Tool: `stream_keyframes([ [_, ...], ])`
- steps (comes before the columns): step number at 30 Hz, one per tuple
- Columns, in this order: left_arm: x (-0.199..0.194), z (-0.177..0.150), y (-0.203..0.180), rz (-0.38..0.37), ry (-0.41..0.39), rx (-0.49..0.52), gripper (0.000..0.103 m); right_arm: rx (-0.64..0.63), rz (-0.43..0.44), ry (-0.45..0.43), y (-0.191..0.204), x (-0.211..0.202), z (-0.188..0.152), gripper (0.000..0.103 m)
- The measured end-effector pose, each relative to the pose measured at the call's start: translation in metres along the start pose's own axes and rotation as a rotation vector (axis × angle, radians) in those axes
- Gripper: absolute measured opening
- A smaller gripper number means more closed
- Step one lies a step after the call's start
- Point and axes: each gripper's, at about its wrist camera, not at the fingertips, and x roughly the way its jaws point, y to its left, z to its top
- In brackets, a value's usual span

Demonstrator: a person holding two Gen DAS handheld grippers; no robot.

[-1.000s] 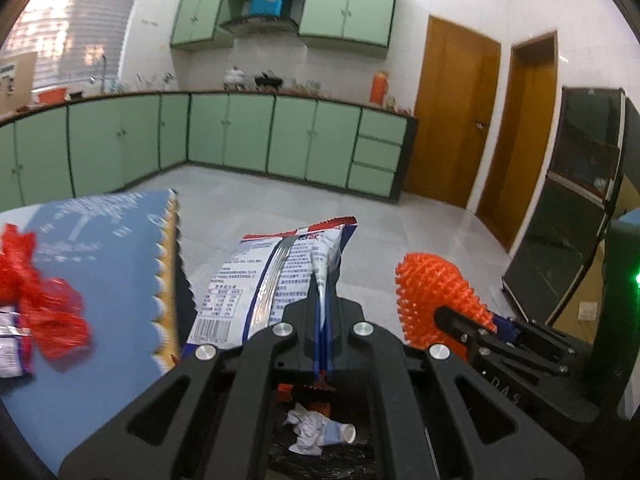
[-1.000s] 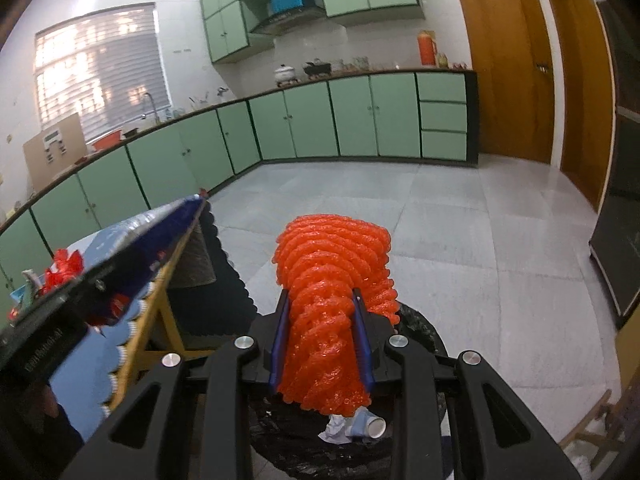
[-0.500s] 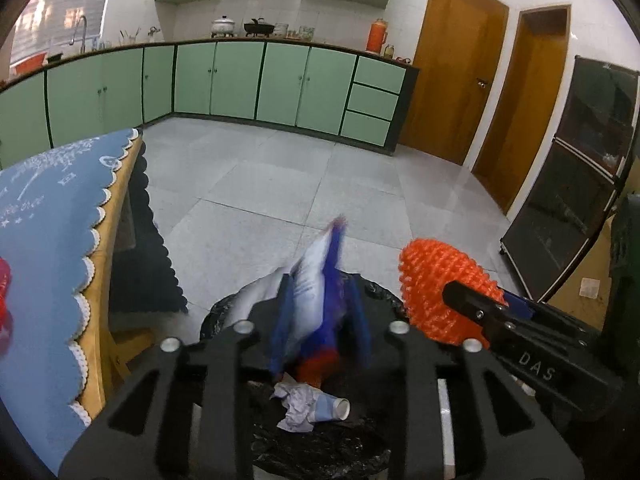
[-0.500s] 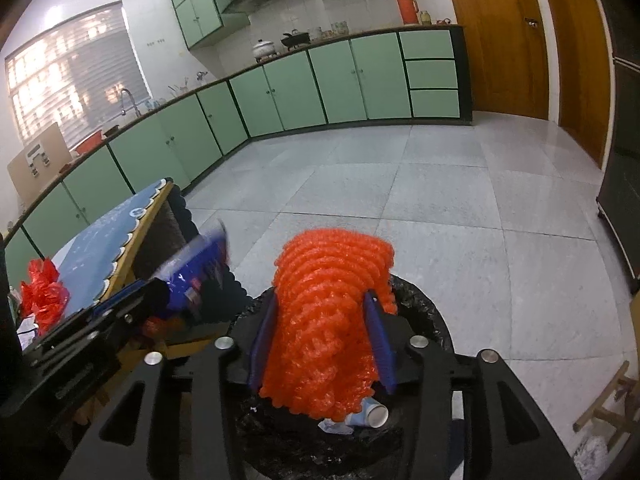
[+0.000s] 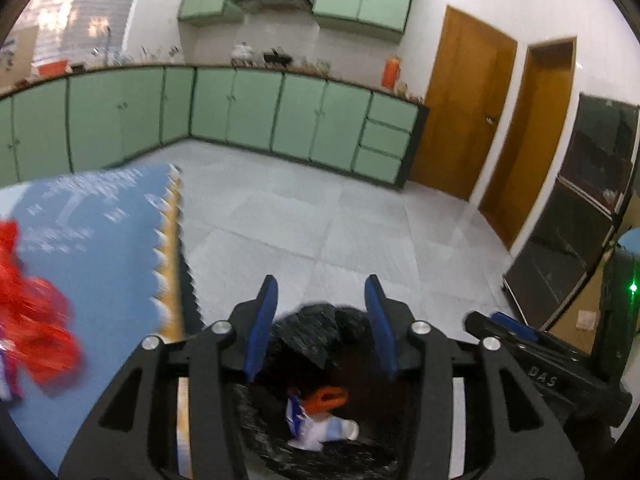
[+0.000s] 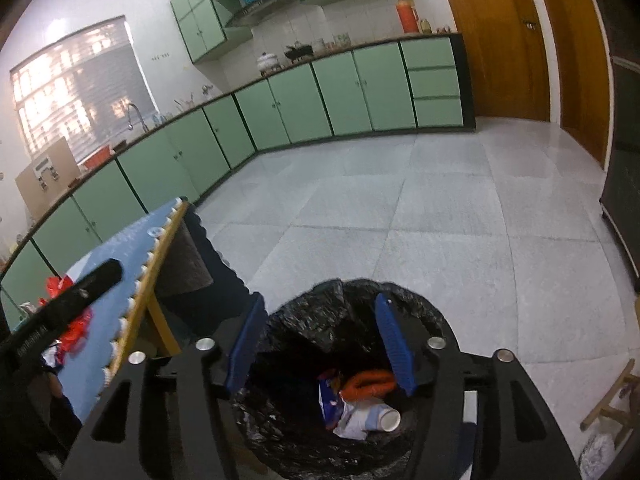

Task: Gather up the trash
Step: 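Carry the net and wrapper over the bin and open both tools, then grasp the silver snack bag with the right tool while the left tool grasps the green carton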

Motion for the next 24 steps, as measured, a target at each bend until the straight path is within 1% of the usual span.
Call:
stream_keyframes([
  [3, -0.034, 0.012, 0.023, 0.058, -0.063, -0.028, 0.055, -0.021, 0.015, -0.039, 0.019, -0.018, 0.003, 0.072],
  [4, -0.048, 0.014, 0.032, 0.079, -0.082, -0.036, 0.060, -0.027, 0.023, -0.053, 0.027, -0.024, 0.003, 0.079],
  [5, -0.058, 0.015, 0.037, 0.096, -0.096, -0.038, 0.063, -0.033, 0.032, -0.063, 0.033, -0.028, 0.004, 0.083],
  [6, -0.072, 0.014, 0.044, 0.128, -0.112, -0.038, 0.065, -0.042, 0.042, -0.072, 0.042, -0.032, 0.005, 0.085],
  [8, -0.094, 0.012, 0.058, 0.176, -0.128, -0.040, 0.072, -0.066, 0.061, -0.089, 0.063, -0.042, 0.004, 0.095],
  [9, -0.107, 0.010, 0.066, 0.206, -0.136, -0.040, 0.073, -0.082, 0.071, -0.097, 0.076, -0.046, 0.002, 0.097],
  [11, -0.129, 0.005, 0.082, 0.262, -0.144, -0.036, 0.081, -0.115, 0.098, -0.103, 0.099, -0.052, -0.001, 0.097],
  [12, -0.139, 0.002, 0.091, 0.294, -0.146, -0.033, 0.082, -0.136, 0.116, -0.100, 0.113, -0.054, -0.003, 0.097],
  [16, -0.173, -0.008, 0.125, 0.400, -0.135, -0.034, 0.082, -0.205, 0.193, -0.080, 0.167, -0.053, -0.012, 0.097],
  [19, -0.195, -0.020, 0.152, 0.475, -0.116, -0.046, 0.082, -0.242, 0.232, -0.056, 0.200, -0.045, -0.018, 0.097],
  [22, -0.206, -0.029, 0.171, 0.519, -0.093, -0.066, 0.082, -0.278, 0.271, -0.038, 0.235, -0.034, -0.030, 0.097],
  [24, -0.212, -0.035, 0.182, 0.539, -0.086, -0.079, 0.082, -0.301, 0.282, -0.025, 0.251, -0.027, -0.036, 0.097],
])
